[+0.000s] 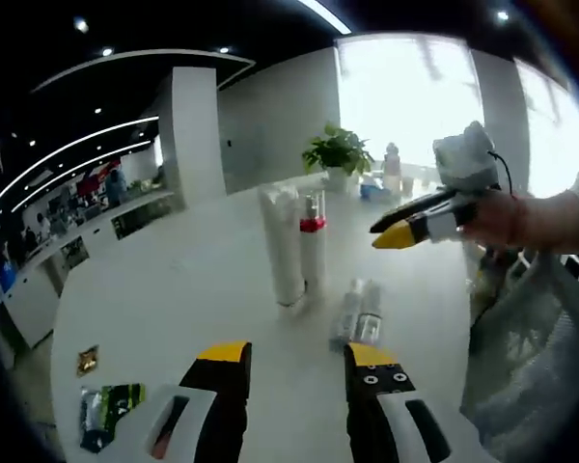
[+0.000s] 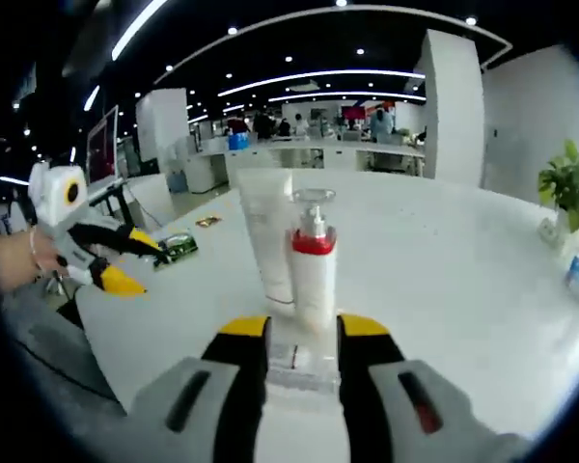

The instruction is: Arrange the skincare products in the storage area until every visible bottle or jar stands upright without overlapping.

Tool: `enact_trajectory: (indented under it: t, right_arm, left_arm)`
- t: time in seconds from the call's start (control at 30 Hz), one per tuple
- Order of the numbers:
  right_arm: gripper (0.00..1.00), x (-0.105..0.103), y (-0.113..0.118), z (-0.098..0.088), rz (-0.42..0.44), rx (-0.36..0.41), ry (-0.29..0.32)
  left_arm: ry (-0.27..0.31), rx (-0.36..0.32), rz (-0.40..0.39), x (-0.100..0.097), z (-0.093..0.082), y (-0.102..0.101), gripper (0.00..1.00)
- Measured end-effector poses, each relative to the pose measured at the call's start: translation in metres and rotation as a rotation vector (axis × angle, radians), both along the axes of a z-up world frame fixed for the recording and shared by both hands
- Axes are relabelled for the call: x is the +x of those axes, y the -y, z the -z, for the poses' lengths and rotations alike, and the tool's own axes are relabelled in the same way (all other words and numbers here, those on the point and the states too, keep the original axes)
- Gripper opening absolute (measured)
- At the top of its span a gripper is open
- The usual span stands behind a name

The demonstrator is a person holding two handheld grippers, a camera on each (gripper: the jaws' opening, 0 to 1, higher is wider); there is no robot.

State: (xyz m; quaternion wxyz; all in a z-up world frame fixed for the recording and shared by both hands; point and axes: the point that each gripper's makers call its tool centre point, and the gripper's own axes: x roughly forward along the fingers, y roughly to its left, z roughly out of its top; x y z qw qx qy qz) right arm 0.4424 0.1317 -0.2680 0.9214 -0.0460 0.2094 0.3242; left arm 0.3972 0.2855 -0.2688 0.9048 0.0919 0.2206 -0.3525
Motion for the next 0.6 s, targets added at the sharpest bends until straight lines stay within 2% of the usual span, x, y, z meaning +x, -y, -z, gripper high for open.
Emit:
enact_trajectory:
  t: [0.07,0.13,0.17,0.27,0.37,0.47,0.53,0.6]
  right_arm:
    - [0.28,-0.008,-0.005,0.009,-0.099,-0.021,-0.029]
    - [0.28,-0.010,-0.004,0.019,-0.173,-0.112,-0.009]
    - [0.28,-0.012,-0.003,0.025,-0.211,-0.161,0.003]
    - [0.28,-0.017,-0.007,0.035,-0.279,-0.164,-0.027]
    - [0.28,-0.016,-0.007,0.038,-0.285,-0.153,-0.037]
    - [0.28,-0.012,0.001,0.046,-0.280,-0.206,-0.026]
    - [0.28,-0.012,0.005,0.046,-0.270,-0.195,-0.034]
    - [0.28,-0.012,0.010,0.045,-0.252,-0.175,-0.041]
  left_arm:
    - [-0.019,-0.080,-0.046,-0.005,-0.005,0.002,0.39]
    - [-0.039,-0.116,-0.056,-0.011,-0.002,0.004,0.39]
    - [-0.038,-0.107,-0.047,-0.013,0.000,0.005,0.39]
    - [-0.025,-0.054,-0.025,-0.019,0.013,0.003,0.38]
    - [-0.034,-0.064,-0.049,-0.023,0.021,-0.004,0.36]
    - [-0.057,-0.096,-0.081,-0.024,0.030,-0.011,0.35]
    - [-0.083,-0.079,-0.094,-0.026,0.036,-0.015,0.35]
    - [-0.075,-0.054,-0.089,-0.028,0.036,-0.017,0.34]
